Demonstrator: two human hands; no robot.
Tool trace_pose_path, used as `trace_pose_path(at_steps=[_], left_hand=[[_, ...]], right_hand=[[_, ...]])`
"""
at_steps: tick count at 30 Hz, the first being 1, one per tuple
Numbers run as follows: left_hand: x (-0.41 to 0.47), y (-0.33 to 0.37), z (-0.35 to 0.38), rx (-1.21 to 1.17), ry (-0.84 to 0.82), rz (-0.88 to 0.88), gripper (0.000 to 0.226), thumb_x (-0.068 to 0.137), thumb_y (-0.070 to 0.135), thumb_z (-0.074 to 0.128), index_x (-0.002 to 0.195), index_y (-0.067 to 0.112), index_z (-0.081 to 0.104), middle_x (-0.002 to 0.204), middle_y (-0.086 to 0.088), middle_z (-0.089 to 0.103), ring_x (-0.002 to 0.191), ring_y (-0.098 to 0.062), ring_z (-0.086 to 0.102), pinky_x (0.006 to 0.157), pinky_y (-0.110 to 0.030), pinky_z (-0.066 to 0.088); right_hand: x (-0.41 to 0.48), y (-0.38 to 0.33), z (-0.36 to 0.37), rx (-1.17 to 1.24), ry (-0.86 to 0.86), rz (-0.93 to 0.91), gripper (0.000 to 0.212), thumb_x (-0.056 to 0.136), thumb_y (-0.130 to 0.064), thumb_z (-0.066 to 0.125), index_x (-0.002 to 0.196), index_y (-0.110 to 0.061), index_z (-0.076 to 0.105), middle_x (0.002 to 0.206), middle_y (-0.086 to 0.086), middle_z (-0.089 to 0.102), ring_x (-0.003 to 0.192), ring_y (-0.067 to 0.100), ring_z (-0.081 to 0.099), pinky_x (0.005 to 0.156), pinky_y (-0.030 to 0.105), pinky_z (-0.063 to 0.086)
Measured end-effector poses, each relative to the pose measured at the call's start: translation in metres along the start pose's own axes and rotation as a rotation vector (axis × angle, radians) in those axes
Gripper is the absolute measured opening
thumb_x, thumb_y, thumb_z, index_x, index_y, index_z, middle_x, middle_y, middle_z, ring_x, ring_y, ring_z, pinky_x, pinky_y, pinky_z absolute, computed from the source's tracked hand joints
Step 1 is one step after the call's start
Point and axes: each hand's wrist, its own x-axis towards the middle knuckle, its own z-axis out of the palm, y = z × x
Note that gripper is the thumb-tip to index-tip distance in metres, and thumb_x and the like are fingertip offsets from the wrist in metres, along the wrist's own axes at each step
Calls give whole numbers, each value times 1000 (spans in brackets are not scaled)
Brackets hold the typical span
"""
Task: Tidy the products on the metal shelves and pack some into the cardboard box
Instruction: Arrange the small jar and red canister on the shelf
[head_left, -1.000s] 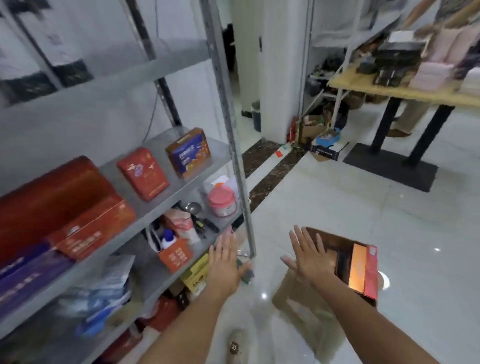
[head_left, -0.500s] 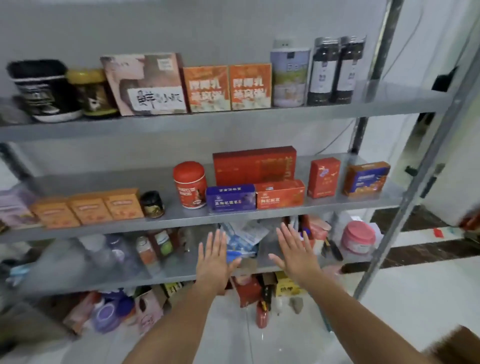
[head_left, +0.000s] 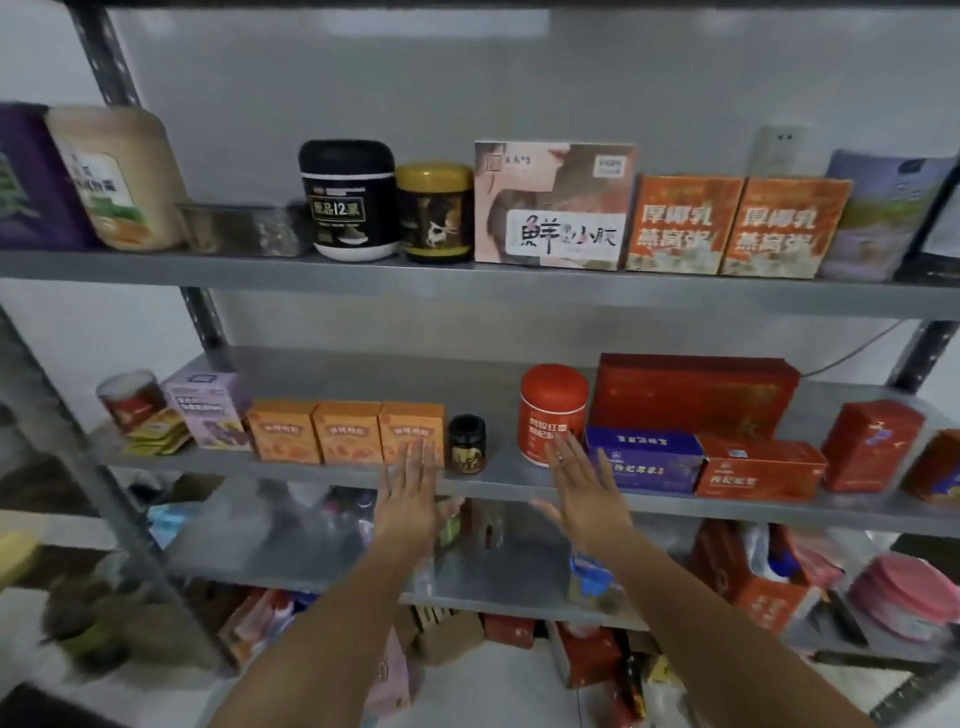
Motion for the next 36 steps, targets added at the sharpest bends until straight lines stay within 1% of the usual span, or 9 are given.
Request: trace_pose_path(at_steps=[2, 5, 8, 10, 12, 20, 23, 29, 36], left_hand=[[23, -13, -11, 32, 14, 19, 111, 49, 79, -42, 140, 16, -33, 153, -3, -35, 145, -26, -28, 113, -42, -22], [55, -23, -22, 81, -2, 22, 82, 93, 69, 6, 140, 15, -35, 147, -3, -40, 137, -21, -36, 112, -42, -21], [79, -29, -29, 115, 36, 83, 82, 96, 64, 16, 141, 15, -33, 149, -4, -38, 141, -22, -32, 117, -43, -15], [93, -35, -26, 122, 22, 106, 84, 95, 65, 15, 146, 14, -29, 154, -6, -33, 145, -25, -27, 118, -45, -12], [101, -37, -18, 122, -21, 124, 85, 96, 65, 16, 151, 12, -21, 156, -7, -29, 147, -26, -23, 119, -46, -11], [105, -41, 0, 113, -23, 147, 82, 100, 58, 22, 152, 10, -18, 161, -9, -21, 147, -27, -23, 122, -44, -9], [105, -41, 0, 108, -35, 139, 81, 100, 57, 23, 152, 11, -18, 161, -8, -22, 147, -26, -24, 121, -43, -11], [106, -37, 4, 91, -35, 111, 84, 99, 61, 23, 153, 10, -17, 161, -8, -21, 147, -26, -24, 117, -42, -16], [107, -28, -8, 118, -105, 60, 89, 97, 62, 31, 155, 9, -10, 163, -9, -16, 149, -27, -19, 118, -44, -11]], right_hand=[[22, -5, -7, 27, 46, -14, 112, 57, -79, -37, 145, -12, -23, 153, 2, -29, 145, 17, -19, 112, 39, -24], [48, -5, -15, 17, 83, 35, 105, 56, -78, -27, 141, -15, -28, 151, 0, -35, 141, 15, -30, 110, 40, -23], [68, -5, -21, -7, 101, 86, 113, 60, -80, -33, 150, -14, -18, 156, 4, -26, 142, 18, -26, 110, 42, -22], [82, -5, -24, -34, 104, 132, 94, 84, -76, -2, 152, -13, -15, 159, 9, -22, 146, 24, -22, 115, 45, -15], [96, -4, -29, 3, 131, 182, 89, 93, -66, 28, 153, -12, -11, 160, 15, -17, 148, 31, -15, 119, 48, -7], [146, 12, -45, 332, 22, 425, 113, 76, -78, 53, 155, -16, 0, 160, 21, -11, 147, 41, -6, 118, 52, 0], [152, 11, -39, 468, 99, 456, 109, 73, -66, 68, 153, -18, 12, 158, 20, 5, 143, 43, 10, 115, 52, 20], [144, 14, -30, 555, 224, 384, 99, 68, -53, 80, 146, -21, 29, 147, 15, 21, 133, 39, 22, 98, 53, 40], [137, 19, -42, 728, 84, 304, 98, 65, -48, 84, 144, -30, 29, 148, 14, 25, 134, 39, 31, 104, 51, 41]])
